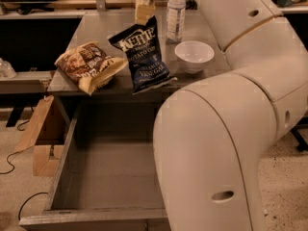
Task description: Pick blue chip bag from top drawer and place on counter
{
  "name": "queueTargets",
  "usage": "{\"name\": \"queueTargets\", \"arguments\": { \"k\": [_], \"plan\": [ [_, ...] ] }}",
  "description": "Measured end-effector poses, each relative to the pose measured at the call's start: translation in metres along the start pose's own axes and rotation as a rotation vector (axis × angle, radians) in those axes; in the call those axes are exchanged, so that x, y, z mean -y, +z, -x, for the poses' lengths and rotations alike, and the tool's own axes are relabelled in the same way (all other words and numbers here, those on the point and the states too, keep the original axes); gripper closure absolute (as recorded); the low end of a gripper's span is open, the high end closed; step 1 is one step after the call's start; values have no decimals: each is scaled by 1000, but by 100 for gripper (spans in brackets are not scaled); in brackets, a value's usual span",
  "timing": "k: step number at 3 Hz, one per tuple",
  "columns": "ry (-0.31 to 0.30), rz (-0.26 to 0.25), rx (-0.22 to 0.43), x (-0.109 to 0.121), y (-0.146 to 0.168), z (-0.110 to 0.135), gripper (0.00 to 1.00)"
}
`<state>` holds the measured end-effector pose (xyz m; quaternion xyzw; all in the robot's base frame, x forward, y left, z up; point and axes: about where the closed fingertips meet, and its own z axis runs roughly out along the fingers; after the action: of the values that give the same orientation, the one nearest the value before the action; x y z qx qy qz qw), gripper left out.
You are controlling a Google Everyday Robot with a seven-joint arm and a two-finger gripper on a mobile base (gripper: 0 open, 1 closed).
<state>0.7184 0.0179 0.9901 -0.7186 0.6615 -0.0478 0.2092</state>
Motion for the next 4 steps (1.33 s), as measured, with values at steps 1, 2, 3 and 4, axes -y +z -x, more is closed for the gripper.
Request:
{"name": "queueTargets", "arguments": {
  "k": [1,2,3,4],
  "plan": [
    [-4,-15,7,5,4,5,100],
    [-8,-44,-25,18,-2,0,100],
    [-32,-111,-89,39,-19,-2,100],
    [-51,-214,-131,61,-43,-2,100]
  ]
}}
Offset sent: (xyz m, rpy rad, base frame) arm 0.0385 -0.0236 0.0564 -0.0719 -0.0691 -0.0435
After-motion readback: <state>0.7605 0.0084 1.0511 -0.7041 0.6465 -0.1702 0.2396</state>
